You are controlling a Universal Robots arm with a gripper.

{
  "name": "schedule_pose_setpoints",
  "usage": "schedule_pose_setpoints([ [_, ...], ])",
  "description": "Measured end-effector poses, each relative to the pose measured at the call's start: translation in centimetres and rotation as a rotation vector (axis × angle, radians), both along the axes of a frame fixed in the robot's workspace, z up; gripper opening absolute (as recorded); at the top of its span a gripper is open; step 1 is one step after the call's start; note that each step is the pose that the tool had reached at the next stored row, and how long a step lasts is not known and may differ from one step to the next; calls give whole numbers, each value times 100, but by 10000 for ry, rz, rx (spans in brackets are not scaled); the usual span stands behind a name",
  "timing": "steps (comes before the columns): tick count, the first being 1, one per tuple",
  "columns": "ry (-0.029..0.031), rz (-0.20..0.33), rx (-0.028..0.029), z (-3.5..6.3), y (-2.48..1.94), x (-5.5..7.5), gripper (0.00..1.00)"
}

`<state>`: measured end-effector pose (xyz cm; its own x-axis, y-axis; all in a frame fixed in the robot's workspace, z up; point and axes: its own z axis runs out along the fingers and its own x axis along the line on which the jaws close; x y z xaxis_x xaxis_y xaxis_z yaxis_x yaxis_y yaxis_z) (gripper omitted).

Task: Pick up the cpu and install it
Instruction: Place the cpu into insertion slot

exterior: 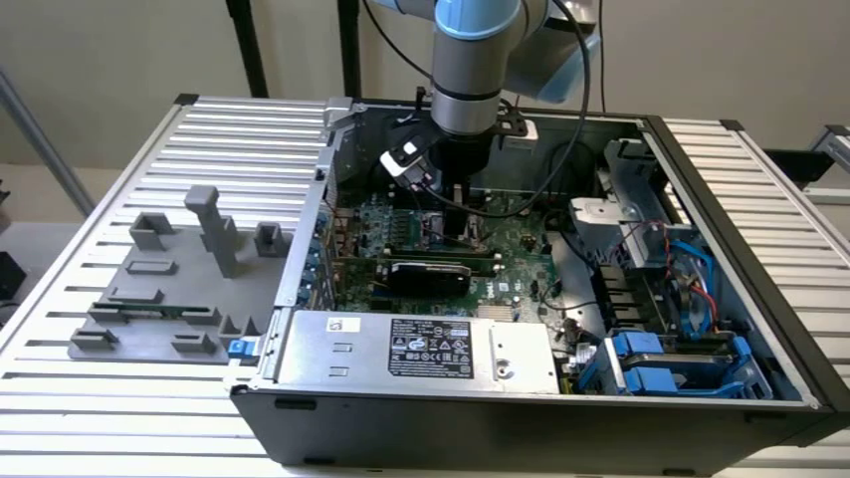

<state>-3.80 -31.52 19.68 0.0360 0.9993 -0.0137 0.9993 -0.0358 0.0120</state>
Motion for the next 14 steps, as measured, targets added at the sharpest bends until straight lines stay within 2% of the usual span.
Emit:
schedule_pose_setpoints([
  [6, 0, 6, 1, 35, -1, 0, 62],
  [12, 1, 14, 0, 110, -1, 0, 62],
  [14, 0, 15, 1, 128, -1, 0, 60],
])
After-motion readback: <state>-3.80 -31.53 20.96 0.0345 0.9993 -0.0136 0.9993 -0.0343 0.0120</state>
